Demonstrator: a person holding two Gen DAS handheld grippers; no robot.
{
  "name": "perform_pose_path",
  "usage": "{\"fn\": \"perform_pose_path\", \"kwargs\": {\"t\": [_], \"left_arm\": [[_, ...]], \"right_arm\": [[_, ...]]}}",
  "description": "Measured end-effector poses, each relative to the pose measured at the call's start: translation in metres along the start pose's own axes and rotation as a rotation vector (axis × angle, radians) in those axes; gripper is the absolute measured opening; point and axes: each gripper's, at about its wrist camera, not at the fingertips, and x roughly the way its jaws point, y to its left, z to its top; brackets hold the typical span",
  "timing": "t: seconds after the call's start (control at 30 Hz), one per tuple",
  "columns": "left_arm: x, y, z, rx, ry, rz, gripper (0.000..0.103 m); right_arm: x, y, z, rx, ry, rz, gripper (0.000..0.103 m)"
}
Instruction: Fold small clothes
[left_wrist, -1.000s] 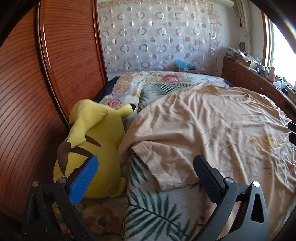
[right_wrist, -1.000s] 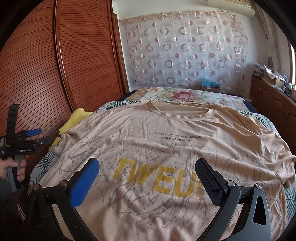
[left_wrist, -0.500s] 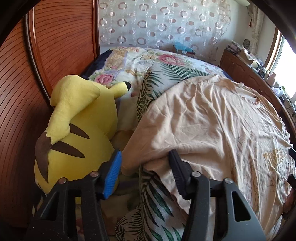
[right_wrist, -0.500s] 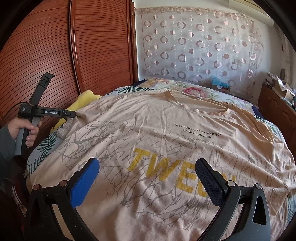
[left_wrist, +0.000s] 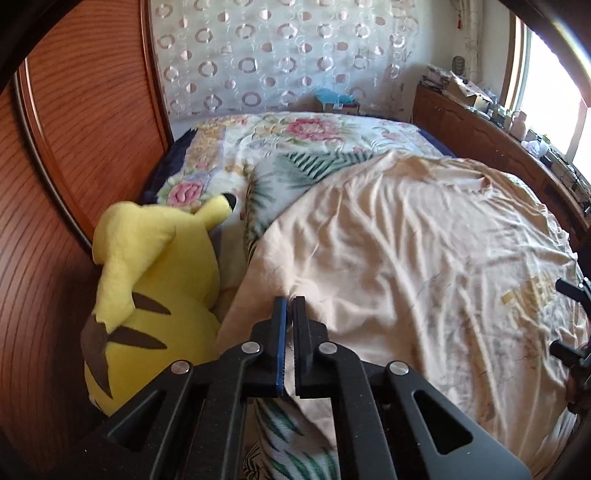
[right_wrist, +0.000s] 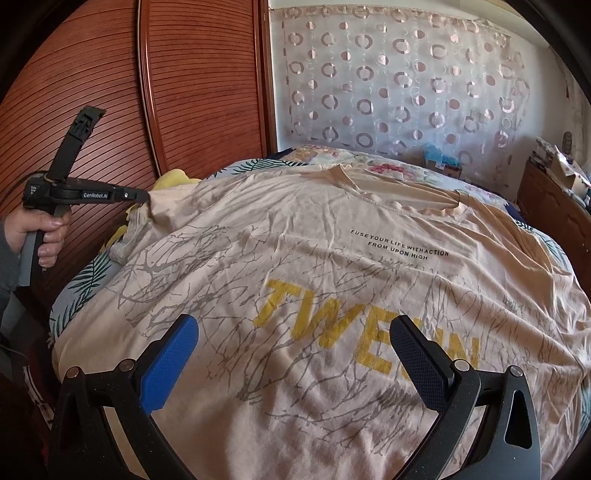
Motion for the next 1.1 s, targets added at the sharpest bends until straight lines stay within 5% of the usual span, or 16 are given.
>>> {"fn": "perform_pose_path", "kwargs": {"t": [0.3,0.43,0.57,0.87,1.1], "left_arm": [[-0.046,-0.081,0.040,0.127,-0.120,-0.109,0.004],[-0.061,-0.099,0.040,0.114,-0.158,-0.171,0.042],[-0.060,-0.092,0.027,0.107,-0.152,-0.165,0.051],[-0.011,-0.053,-0.027,0.022,-0.028,-0.043,0.051],[0.022,-0.048,-0.040,-0.011,0.054,-0.071,0.044]], "right_arm": [[0.001,-0.005,-0.001,0.018,0.007,0.006,0.103],[0.000,-0.006,-0.001,0.017,0.014,0.012,0.103],[0.000,-0.009,-0.002,0.035,0.016,0.024,0.103],[0.002,-0.014,-0.001,0.062,0.020,0.044,0.103],[0.001,-0.013,-0.002,0.052,0.020,0.037,0.103]]}}
